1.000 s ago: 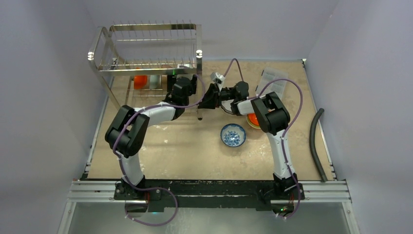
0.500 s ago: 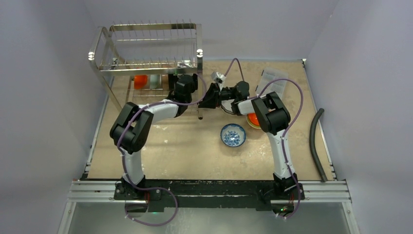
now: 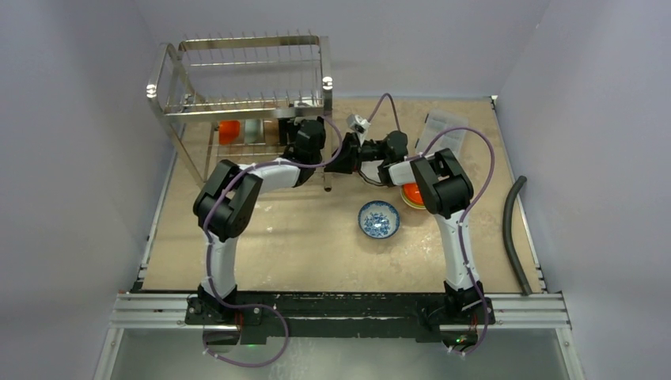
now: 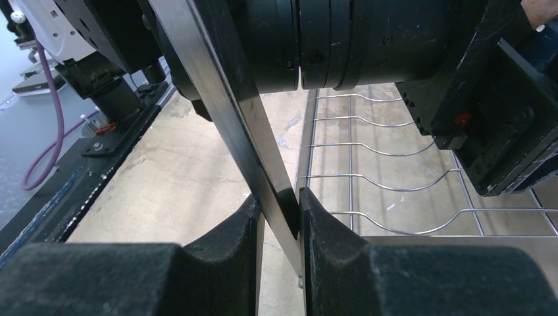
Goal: Unload the bowls from the dish rack
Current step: Pick up the bowl from the dish rack.
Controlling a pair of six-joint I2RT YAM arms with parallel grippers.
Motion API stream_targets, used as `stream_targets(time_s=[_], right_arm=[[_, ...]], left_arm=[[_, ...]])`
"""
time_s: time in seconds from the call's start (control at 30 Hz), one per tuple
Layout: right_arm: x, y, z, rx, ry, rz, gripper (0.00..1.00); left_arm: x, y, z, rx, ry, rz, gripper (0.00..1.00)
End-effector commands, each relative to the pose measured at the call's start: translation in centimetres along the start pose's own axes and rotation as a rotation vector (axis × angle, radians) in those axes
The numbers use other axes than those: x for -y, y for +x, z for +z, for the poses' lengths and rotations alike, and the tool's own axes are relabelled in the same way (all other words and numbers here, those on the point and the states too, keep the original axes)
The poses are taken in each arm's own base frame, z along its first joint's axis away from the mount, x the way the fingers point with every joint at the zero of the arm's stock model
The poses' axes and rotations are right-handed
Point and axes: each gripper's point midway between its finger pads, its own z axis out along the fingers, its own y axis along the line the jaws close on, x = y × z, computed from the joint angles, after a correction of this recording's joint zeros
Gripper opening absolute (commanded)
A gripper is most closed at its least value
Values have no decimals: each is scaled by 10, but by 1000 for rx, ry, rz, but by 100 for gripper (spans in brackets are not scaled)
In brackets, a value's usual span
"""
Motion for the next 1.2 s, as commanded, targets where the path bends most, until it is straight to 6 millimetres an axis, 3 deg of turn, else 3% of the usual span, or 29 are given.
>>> stream_targets(time_s=[0.0,0.37,0.6,0.93,1.17], right_arm=[[-37,-44,6,68,-99,-455,0],[-44,-44,12,61,-121,-456,0],[-45,-43,14,61,-126,-452,0],[-46,-44,14,63,-123,-452,0],[-46,-43,14,64,-124,-448,0]], left_arm=[[3,-10,8,23,-47,14,83],[0,2,12,14,-144,64,83],[-13,-6,4,25,-234,76,83],[-9,-10,-7,43,-159,-18,84],[0,-22,-21,83,-97,-50,85]])
